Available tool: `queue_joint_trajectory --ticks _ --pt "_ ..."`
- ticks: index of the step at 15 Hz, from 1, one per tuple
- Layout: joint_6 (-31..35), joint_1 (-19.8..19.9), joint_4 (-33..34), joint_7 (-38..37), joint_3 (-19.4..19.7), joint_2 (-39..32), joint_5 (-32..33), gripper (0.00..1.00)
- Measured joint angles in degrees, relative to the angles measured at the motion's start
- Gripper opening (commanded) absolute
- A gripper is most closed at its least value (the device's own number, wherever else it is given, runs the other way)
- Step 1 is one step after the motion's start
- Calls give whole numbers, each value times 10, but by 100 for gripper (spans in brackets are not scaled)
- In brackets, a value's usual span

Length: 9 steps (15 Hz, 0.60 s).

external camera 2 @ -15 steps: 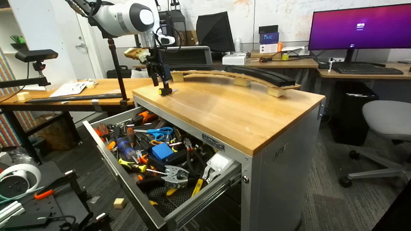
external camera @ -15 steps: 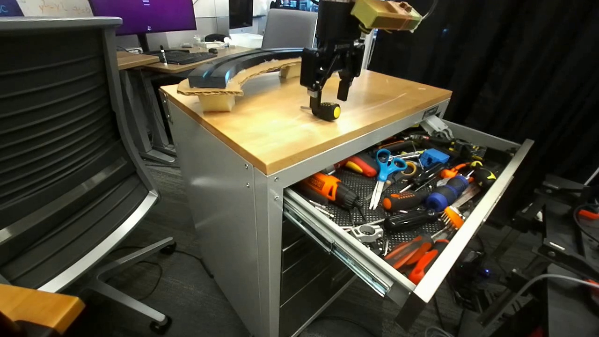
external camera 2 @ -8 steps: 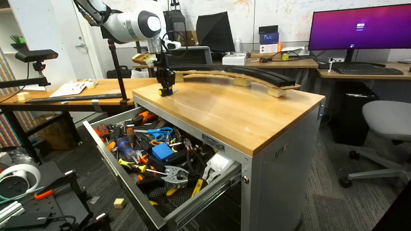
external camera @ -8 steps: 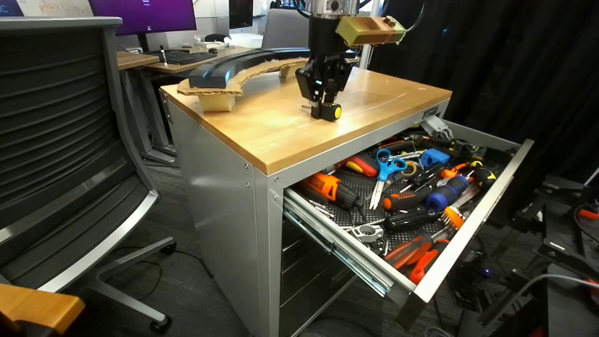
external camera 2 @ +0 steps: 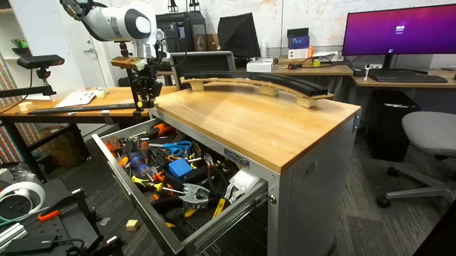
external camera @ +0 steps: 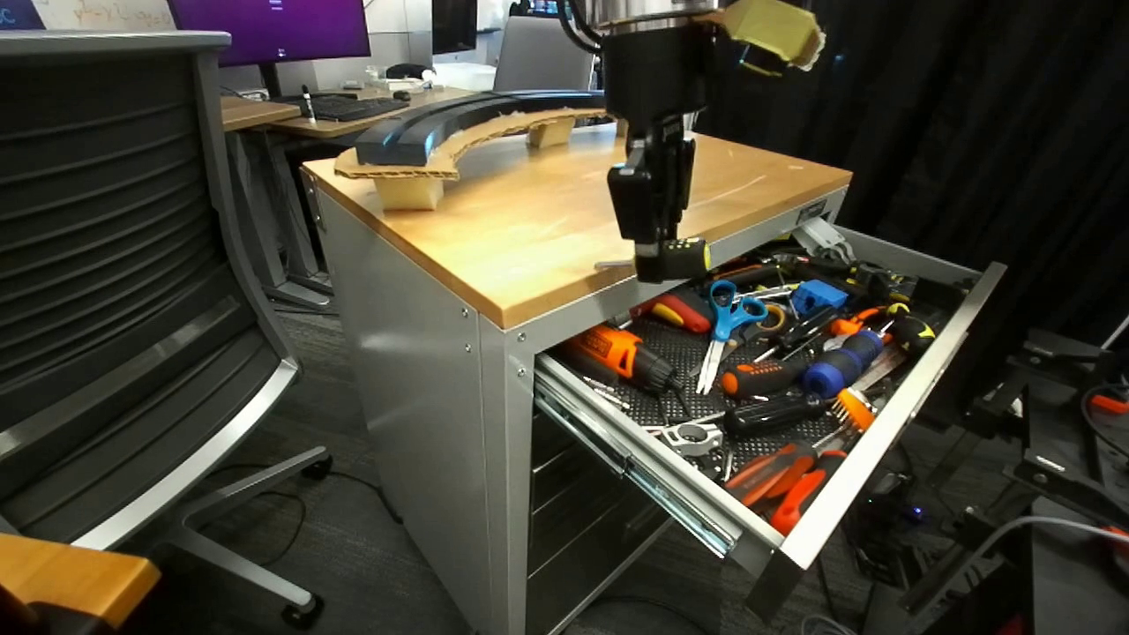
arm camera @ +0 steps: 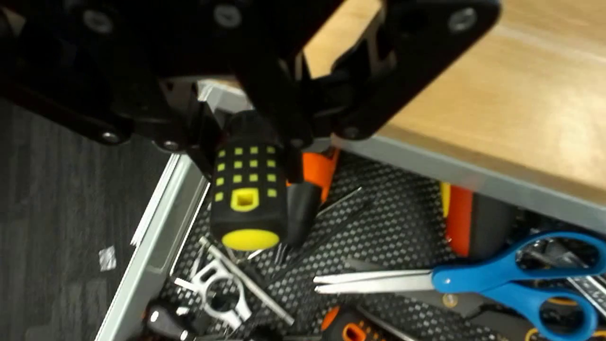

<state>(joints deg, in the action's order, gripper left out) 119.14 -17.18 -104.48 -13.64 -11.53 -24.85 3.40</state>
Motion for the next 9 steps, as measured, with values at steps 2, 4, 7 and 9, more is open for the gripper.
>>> queue_joint_trajectory --ticks 2,4,7,9 --pt "-23 -9 -23 32 -18 15 0 13" --pt "-56 -19 -34 47 -22 24 18 13" --pt "-76 -18 -38 53 -14 27 41 59" --pt "-75 -15 -39 53 -2 27 50 73"
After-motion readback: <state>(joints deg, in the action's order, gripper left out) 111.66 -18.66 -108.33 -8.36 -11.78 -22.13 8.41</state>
